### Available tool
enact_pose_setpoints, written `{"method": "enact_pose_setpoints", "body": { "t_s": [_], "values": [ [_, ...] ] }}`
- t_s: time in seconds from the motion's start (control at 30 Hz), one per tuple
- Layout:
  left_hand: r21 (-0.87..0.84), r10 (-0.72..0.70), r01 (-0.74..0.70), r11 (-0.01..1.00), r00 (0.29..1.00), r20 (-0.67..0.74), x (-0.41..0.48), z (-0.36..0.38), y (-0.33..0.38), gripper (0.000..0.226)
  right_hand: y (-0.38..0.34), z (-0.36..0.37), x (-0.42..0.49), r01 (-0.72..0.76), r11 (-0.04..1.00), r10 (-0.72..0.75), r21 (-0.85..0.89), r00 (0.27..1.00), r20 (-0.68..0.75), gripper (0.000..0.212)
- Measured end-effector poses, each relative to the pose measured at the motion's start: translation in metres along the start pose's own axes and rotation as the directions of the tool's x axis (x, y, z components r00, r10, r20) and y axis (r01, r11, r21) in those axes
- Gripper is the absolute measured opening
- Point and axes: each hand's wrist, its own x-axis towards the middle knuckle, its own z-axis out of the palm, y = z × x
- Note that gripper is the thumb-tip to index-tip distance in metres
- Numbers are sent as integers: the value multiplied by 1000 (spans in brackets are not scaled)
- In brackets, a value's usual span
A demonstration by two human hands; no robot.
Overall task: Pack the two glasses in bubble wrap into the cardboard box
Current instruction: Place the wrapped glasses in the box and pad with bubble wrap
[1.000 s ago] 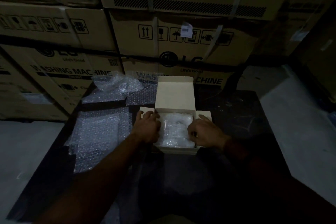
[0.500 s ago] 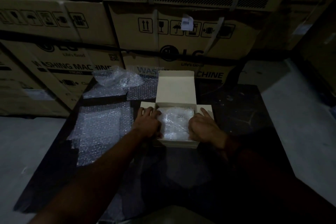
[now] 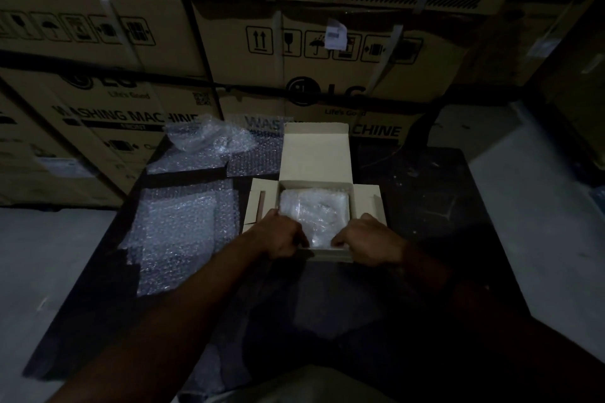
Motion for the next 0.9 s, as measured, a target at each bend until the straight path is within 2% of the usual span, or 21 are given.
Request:
{"method": "enact_pose_setpoints", "body": {
  "t_s": [0.13,0.23,0.33,0.4,0.47,0.63,0.77,0.9],
  "values": [
    [144,2,-13,989,997,75,2,-5,4,40,-7,0,5,-75,995,82,-61,988,129,44],
    [229,0,-12,973,999,52,0,-3,1,39,-8,0,9,-50,990,71,-129,984,161,40],
    [308,-39,41,950,999,-14,-3,3,3,38,-9,-4,4,-61,995,72,-80,988,139,38],
    [315,-62,72,946,997,-41,-5,4,6,32,-9,-6,-3,-111,994,112,-11,990,81,39],
    [336,-69,88,938,995,-67,-9,5,7,28,-8,-7,-7,-107,993,108,-42,994,10,35],
    [332,-134,163,929,985,-109,-14,9,6,35,-10,-6,-8,-87,991,91,-106,995,35,34],
    [267,-175,194,944,980,-93,-16,9,7,36,-15,-5,-3,-71,984,82,-163,995,62,28],
    [279,-193,201,939,980,-54,-19,13,7,38,-16,-1,0,-55,972,80,-228,992,101,25]
  ]
}}
